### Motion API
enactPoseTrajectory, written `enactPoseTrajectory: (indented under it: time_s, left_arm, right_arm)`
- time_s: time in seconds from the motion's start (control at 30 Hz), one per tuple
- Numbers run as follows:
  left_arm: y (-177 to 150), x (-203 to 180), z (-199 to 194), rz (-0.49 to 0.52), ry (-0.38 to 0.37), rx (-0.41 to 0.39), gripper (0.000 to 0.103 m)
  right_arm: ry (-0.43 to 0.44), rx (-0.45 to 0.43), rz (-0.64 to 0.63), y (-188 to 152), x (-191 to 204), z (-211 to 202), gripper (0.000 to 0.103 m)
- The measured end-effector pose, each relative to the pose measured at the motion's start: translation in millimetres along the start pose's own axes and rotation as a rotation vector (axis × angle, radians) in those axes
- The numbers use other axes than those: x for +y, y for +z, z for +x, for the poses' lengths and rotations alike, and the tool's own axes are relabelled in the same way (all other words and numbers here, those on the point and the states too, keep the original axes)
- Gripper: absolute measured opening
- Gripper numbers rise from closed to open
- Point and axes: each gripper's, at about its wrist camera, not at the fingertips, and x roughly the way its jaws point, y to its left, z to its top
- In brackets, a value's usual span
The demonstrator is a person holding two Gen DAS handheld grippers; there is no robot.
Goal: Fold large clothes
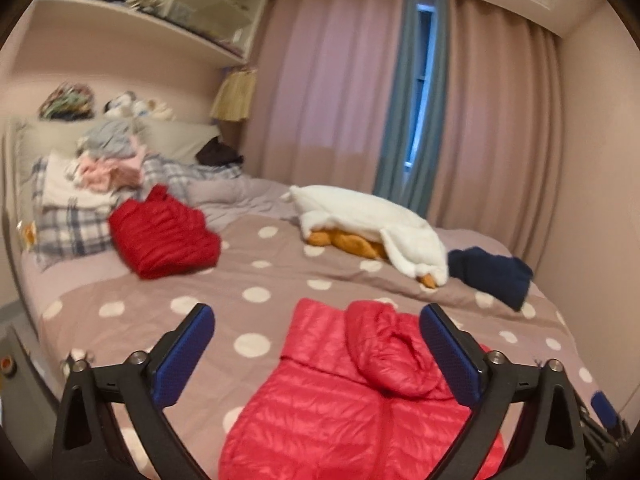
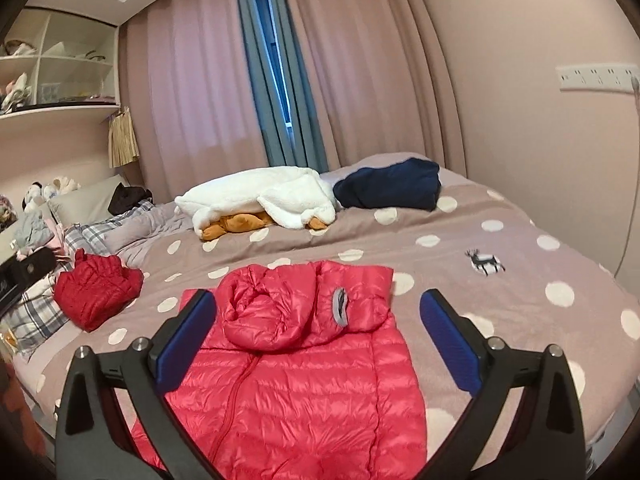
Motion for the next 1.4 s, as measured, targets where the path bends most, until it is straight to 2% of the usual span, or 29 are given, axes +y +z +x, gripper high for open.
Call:
enactPoseTrajectory:
  time_s: [0.1,0.23,0.33,0.43,0.5,0.57,0.67,0.83,0.9,1.0,1.1,1.17,1.23,1.3,1.37,1.4]
  left_arm:
    - [-14.4,20.6,21.8,-0.069,0.051,0.04,0.102]
    - [-34.2,39.4,58.5,-0.1,0.037,0.147,0.102]
    - [-59.4,65.1,82.8,-0.16,0.133,0.204,0.102]
    - [-85.1,93.5,95.4,-0.234,0.221,0.185,0.102]
    - [-103.3,113.2,109.2,-0.256,0.288,0.24,0.102]
    - [-113.3,130.5,118.6,-0.323,0.282,0.31,0.102]
    - [-123.7,146.3,127.6,-0.423,0.231,0.38,0.102]
    - [-142.3,148.6,131.8,-0.371,0.213,0.48,0.102]
    - [-143.8,146.8,127.5,-0.367,0.183,0.472,0.102]
    - [-147.4,145.4,119.8,-0.398,0.087,0.485,0.102]
    - [-153.3,137.7,107.4,-0.444,-0.069,0.516,0.102]
    - [-157.7,128.0,102.8,-0.472,-0.208,0.539,0.102]
    - [-166.7,113.3,99.4,-0.54,-0.388,0.596,0.102]
    - [-170.7,99.0,92.8,-0.532,-0.458,0.615,0.102]
    - [-171.9,83.8,85.1,-0.479,-0.486,0.604,0.101]
    - [-173.6,78.6,85.0,-0.483,-0.517,0.624,0.101]
  right_arm:
    - [-0.021,0.038,0.029,-13.3,-8.8,7.6,0.102]
    - [-0.064,0.105,0.061,-38.4,-26.3,27.4,0.102]
    - [-0.123,0.171,0.12,-60.8,-42.9,44.7,0.102]
    - [-0.139,0.231,0.186,-85.1,-58.9,58.5,0.102]
    - [-0.176,0.275,0.21,-98.9,-66.9,65.5,0.102]
    - [-0.21,0.305,0.23,-111.0,-75.8,72.0,0.102]
    - [-0.256,0.322,0.263,-118.5,-86.6,76.5,0.102]
    - [-0.26,0.362,0.318,-131.8,-97.6,77.6,0.102]
    - [-0.252,0.375,0.347,-138.9,-101.0,75.4,0.102]
    - [-0.223,0.354,0.387,-143.4,-99.2,66.7,0.102]
    - [-0.105,0.347,0.475,-150.9,-94.0,58.9,0.103]
    - [-0.05,0.334,0.532,-155.5,-88.5,54.6,0.103]
    - [0.029,0.339,0.595,-159.1,-80.9,53.8,0.103]
    - [0.1,0.349,0.635,-161.4,-70.0,56.3,0.103]
    - [0.14,0.358,0.647,-162.6,-59.9,60.6,0.103]
    - [0.156,0.364,0.641,-163.6,-53.0,63.0,0.103]
